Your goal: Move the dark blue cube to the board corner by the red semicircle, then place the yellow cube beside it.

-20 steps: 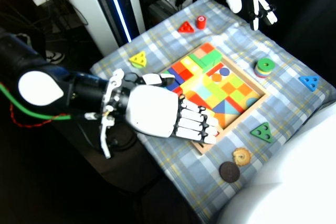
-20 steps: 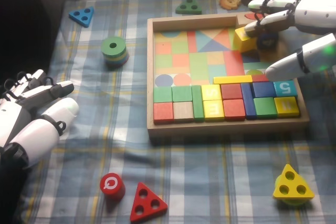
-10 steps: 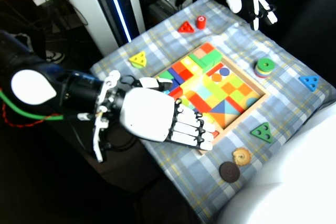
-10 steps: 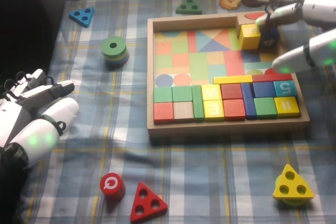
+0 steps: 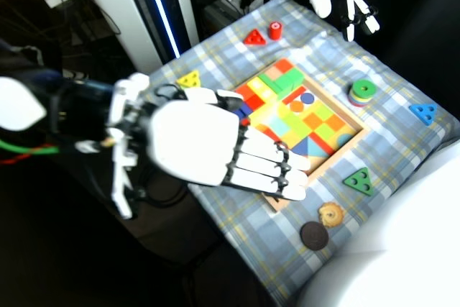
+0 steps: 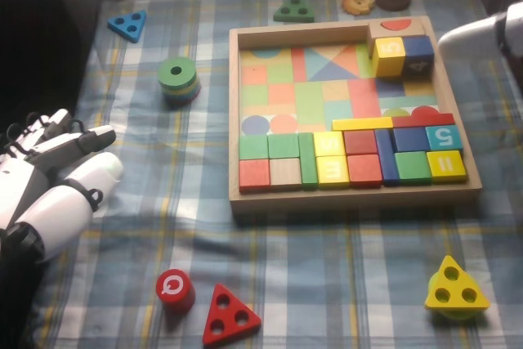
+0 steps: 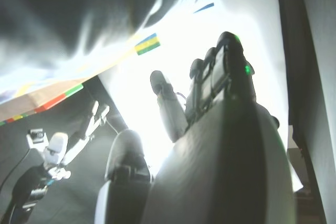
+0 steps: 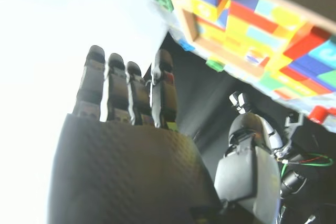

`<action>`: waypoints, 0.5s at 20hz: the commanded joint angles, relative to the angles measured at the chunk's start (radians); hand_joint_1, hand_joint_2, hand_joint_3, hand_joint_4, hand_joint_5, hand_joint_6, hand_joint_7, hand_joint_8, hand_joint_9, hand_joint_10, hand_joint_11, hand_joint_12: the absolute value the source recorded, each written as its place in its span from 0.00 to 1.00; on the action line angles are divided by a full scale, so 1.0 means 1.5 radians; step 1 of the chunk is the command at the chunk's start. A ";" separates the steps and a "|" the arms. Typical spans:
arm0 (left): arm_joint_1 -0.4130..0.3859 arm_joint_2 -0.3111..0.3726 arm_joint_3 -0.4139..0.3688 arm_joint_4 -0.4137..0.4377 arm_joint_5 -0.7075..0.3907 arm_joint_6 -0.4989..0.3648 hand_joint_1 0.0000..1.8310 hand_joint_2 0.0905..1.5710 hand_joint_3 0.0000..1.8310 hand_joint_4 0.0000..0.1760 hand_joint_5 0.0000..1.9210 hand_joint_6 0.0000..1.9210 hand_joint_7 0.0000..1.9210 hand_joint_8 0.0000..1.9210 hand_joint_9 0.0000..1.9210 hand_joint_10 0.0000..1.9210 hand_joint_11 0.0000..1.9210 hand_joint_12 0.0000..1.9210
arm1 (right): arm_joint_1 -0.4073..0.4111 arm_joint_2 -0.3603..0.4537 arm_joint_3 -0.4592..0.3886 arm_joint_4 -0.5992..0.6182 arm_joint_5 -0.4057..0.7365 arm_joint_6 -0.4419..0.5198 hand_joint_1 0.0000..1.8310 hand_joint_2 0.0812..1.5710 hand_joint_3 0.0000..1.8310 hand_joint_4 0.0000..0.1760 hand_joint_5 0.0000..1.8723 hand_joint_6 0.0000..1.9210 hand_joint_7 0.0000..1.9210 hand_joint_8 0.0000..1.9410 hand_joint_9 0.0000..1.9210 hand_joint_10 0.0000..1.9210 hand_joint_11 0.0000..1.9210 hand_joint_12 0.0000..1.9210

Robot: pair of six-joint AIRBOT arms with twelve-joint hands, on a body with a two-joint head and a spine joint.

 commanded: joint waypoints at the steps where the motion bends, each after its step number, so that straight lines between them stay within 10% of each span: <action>1: -0.003 0.002 0.002 0.025 -0.079 -0.003 0.00 0.85 0.00 0.44 0.28 0.00 0.06 0.00 0.00 0.00 0.00 0.00 | 0.002 0.007 -0.012 0.048 0.084 -0.029 0.00 0.68 0.03 0.00 0.16 0.00 0.00 0.00 0.00 0.00 0.00 0.00; 3: -0.004 0.005 0.003 0.027 -0.086 -0.003 0.03 0.85 0.00 0.42 0.26 0.00 0.06 0.00 0.00 0.00 0.00 0.00 | -0.037 0.037 -0.067 0.166 0.136 -0.163 0.00 0.69 0.01 0.06 0.13 0.00 0.00 0.00 0.00 0.00 0.00 0.00; 5: -0.005 0.008 0.004 0.033 -0.090 -0.003 0.07 0.88 0.01 0.15 0.25 0.00 0.06 0.00 0.00 0.00 0.00 0.00 | -0.088 0.052 -0.099 0.262 0.193 -0.244 0.00 0.68 0.01 0.00 0.11 0.00 0.00 0.00 0.00 0.00 0.00 0.00; 10: -0.009 0.016 0.003 0.040 -0.088 -0.003 0.06 0.90 0.01 0.16 0.19 0.00 0.05 0.00 0.00 0.00 0.00 0.00 | -0.301 0.069 -0.165 0.489 0.435 -0.308 0.00 0.67 0.00 0.00 0.10 0.00 0.02 0.01 0.00 0.00 0.00 0.00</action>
